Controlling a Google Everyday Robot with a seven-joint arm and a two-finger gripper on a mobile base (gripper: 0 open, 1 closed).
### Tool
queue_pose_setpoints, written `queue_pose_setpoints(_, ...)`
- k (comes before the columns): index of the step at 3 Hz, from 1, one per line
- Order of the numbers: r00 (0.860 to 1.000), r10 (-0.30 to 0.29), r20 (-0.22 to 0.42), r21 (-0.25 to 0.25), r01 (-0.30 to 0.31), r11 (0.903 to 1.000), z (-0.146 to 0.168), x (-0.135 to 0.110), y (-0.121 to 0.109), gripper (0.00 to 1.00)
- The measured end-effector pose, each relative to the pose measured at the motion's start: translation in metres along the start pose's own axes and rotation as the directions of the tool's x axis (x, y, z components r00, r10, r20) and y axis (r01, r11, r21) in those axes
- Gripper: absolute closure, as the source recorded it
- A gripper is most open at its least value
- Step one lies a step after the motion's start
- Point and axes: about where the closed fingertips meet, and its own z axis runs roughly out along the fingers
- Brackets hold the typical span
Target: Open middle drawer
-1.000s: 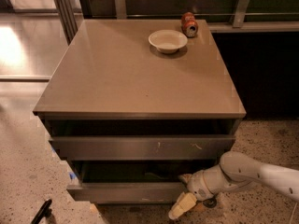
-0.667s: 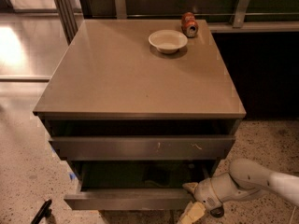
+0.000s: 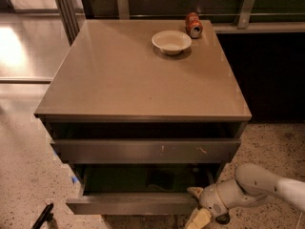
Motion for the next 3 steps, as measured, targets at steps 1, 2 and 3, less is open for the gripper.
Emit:
queue_pose_setpoints(1, 1.0, 0.001, 0.0, -0.003, -0.001, 1.0, -0.003, -0.002, 0.003, 0.0)
queue_pose_setpoints(2, 1.0, 0.008, 0.001, -0.017, -0.008, 0.9998, -0.005, 0.005, 0.01, 0.0)
queue_pose_setpoints(3, 1.0, 0.015, 0.004, -0.037, -0.015, 0.9992, -0.007, 0.015, 0.02, 0.0)
